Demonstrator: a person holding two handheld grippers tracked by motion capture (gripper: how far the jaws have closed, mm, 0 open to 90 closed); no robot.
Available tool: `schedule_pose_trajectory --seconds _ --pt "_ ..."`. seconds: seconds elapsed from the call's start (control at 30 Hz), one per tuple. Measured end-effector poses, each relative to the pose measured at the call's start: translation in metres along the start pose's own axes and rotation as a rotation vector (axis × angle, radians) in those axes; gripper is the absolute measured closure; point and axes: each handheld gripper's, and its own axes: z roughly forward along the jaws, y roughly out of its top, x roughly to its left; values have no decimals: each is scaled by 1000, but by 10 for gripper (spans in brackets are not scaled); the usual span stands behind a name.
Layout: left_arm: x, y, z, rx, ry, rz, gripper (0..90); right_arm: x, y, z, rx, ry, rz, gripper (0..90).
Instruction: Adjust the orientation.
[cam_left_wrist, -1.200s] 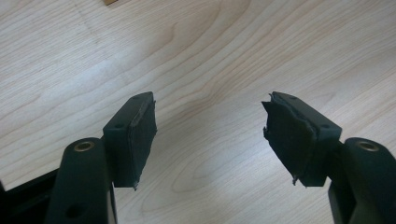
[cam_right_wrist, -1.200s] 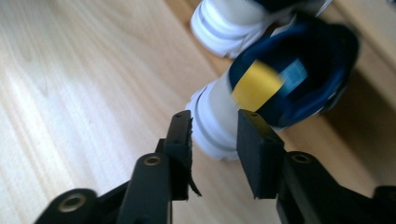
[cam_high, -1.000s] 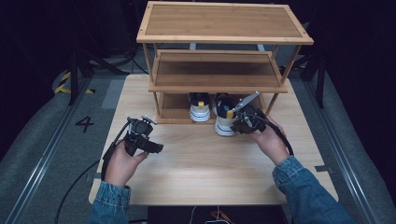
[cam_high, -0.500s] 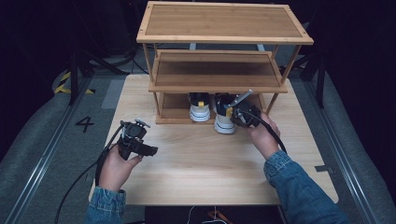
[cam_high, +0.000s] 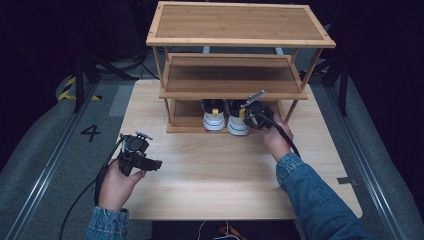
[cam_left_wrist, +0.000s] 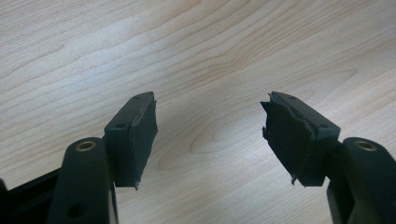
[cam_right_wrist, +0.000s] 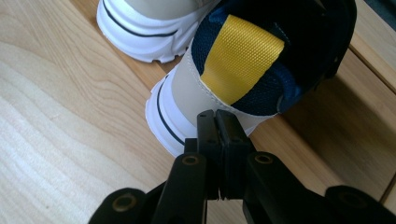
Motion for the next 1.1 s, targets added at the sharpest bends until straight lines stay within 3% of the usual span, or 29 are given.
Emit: schedule_pose_trajectory --seconds 0.33,0.6,0.77,0.8,0.87,0.9,1.1 --pt "-1 3 3 2 -7 2 342 9 5 9 -29 -74 -51 899" --pt "-1 6 4 1 -7 6 341 13 5 17 -48 -165 -114 899" --pt "-1 6 4 2 -13 4 341 13 5 18 -54 -167 -128 881" --pt "-1 6 4 -1 -12 4 341 13 5 17 -51 -146 -118 820" --pt "-1 7 4 -2 -13 8 341 13 5 16 -51 -138 -107 785" --pt "-1 7 4 -2 -13 5 341 13 4 15 -54 -115 -98 771" --pt "-2 11 5 -1 -15 16 341 17 -1 -5 -96 -89 -95 703"
